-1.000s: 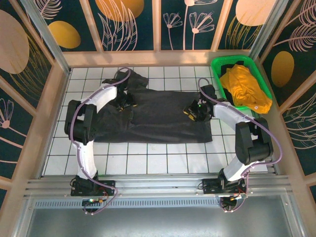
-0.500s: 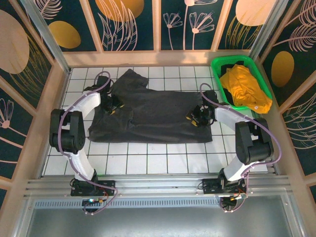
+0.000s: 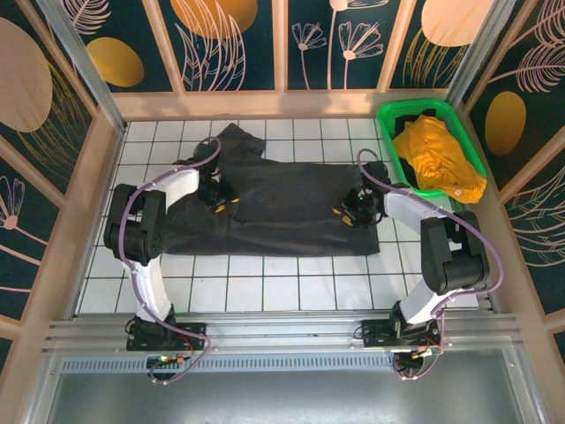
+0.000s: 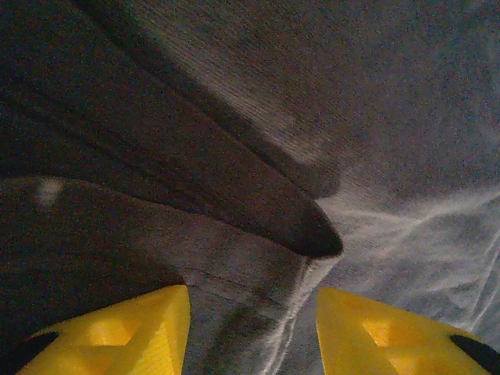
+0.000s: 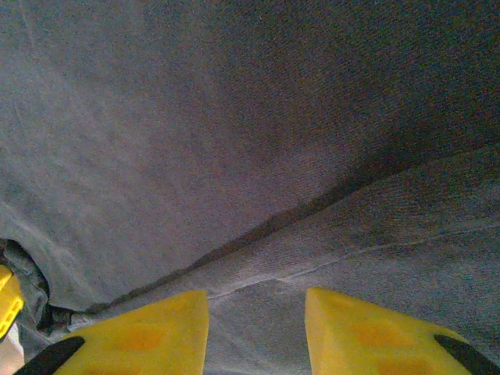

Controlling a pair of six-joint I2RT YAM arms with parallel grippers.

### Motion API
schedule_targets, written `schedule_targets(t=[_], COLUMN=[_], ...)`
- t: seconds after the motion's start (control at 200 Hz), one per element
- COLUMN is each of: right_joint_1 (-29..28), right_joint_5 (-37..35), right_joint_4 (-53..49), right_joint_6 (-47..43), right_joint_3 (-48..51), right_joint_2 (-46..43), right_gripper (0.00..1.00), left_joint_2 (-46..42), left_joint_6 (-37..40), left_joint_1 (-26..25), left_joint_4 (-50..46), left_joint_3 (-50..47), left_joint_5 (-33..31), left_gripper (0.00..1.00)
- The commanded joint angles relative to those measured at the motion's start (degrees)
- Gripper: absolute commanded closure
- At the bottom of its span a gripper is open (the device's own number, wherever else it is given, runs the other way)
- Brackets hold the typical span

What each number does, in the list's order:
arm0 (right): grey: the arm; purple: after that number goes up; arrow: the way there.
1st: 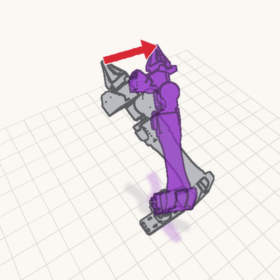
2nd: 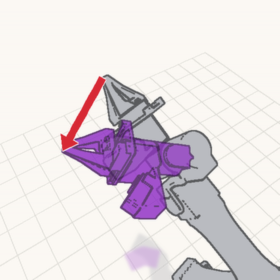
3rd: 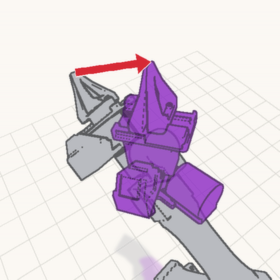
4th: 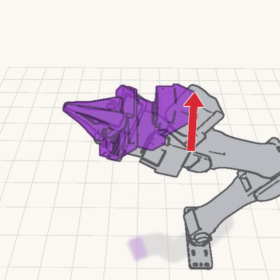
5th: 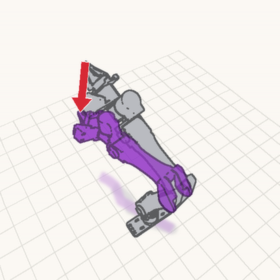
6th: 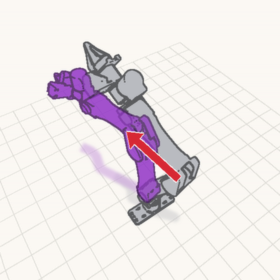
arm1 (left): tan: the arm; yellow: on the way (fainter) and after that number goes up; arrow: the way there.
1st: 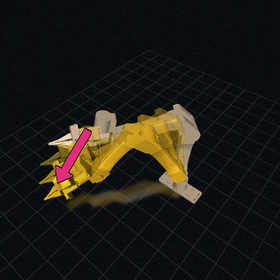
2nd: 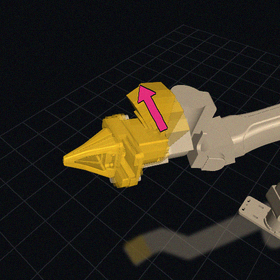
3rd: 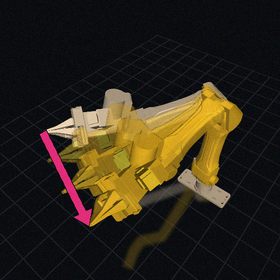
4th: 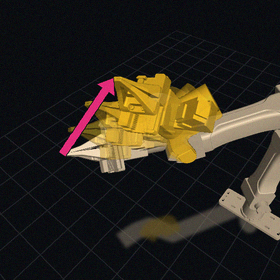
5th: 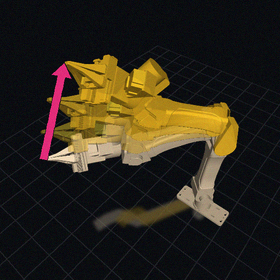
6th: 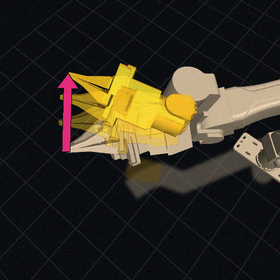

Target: Fold and stack the t-shirts

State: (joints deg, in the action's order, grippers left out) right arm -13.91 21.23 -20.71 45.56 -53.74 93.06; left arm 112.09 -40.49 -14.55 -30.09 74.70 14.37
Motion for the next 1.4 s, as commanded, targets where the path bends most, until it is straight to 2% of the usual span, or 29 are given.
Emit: schedule_targets(t=[0.0,0.125,0.315,0.47,0.771,0.986,1.036,1.061,1.091,1.131,1.246,1.301,1.391], right_joint_1=[0.18,0.12,0.09,0.10,0.10,0.07,0.12,0.15,0.18,0.35,1.74,2.70,3.96], right_joint_5=[0.05,0.08,0.25,-0.05,0.13,0.04,-0.20,-0.55,-1.13,-2.30,-5.64,-6.82,-6.88], right_joint_4=[0.76,0.84,0.85,0.64,0.76,0.50,0.19,0.02,-0.31,-0.47,1.00,1.52,2.63], right_joint_6=[0.67,0.88,0.77,0.72,0.72,0.38,0.18,0.10,0.00,-0.22,0.00,0.20,0.13], right_joint_3=[-1.19,-1.11,-1.27,-1.63,-1.19,-1.19,-1.24,-1.28,-1.24,-0.82,3.08,5.22,7.98], right_joint_2=[-0.75,-0.68,-0.16,-0.01,-0.30,-0.02,-0.10,-0.21,-0.52,-1.20,-5.36,-7.15,-8.24], right_gripper=[0.62,0.62,0.62,0.62,0.63,0.63,0.63,0.63,0.63,0.63,0.66,0.67,0.68], left_joint_2=[0.62,0.19,1.55,1.46,-1.21,0.18,0.09,-0.31,-1.03,-2.32,-8.20,-11.02,-15.74], left_joint_6=[2.26,2.60,4.91,6.19,8.46,10.18,10.17,10.02,9.70,9.27,6.29,3.95,-0.01], left_joint_1=[-1.43,-1.80,-2.14,-2.46,-5.42,-6.46,-6.46,-6.50,-6.52,-6.49,-6.02,-4.55,0.61], left_joint_4=[0.57,1.04,-1.02,-2.14,-3.29,-5.04,-5.16,-5.30,-5.48,-5.97,-7.06,-6.86,-4.17], left_joint_3=[0.37,-0.56,0.77,1.48,3.91,4.41,4.49,4.45,4.70,5.12,4.64,2.25,-4.57], left_joint_5=[-0.13,-0.63,-1.07,-1.50,-5.47,-6.61,-7.36,-8.13,-9.33,-11.22,-15.17,-15.49,-12.85], left_gripper=[0.54,0.60,0.89,1.00,1.00,1.00,0.79,0.63,0.50,0.39,0.38,0.42,0.51])
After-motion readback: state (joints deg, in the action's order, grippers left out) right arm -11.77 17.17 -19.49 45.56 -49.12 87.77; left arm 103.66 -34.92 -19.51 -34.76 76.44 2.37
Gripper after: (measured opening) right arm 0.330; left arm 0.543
